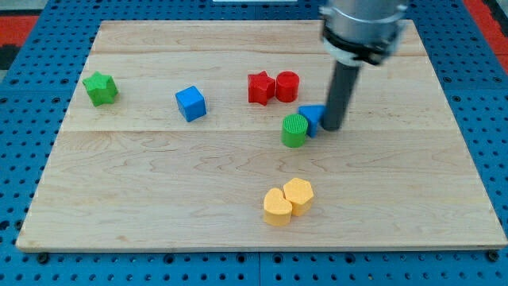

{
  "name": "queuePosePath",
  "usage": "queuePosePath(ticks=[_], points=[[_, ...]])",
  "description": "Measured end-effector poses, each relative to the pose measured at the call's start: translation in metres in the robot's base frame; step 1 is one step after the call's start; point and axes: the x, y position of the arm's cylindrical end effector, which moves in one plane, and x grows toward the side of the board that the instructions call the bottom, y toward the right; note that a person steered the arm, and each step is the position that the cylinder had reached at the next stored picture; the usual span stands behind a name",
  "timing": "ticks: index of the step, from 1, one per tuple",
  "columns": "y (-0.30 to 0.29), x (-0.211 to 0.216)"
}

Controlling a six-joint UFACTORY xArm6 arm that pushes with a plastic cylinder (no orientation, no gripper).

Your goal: Move the blue triangle slightly to the bottom left side of the red star

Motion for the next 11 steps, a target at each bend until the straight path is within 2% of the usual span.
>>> queuePosePath(ticks=[1,3,4,6,7,8,9,10,11], points=[[-0.050,-0.026],[0.026,-0.004],[0.006,-0.001],[-0.074,-0.004],[-0.074,-0.004],[-0.005,-0.004],[-0.009,0.018],[-0.064,0.016],[-0.063,0.026]])
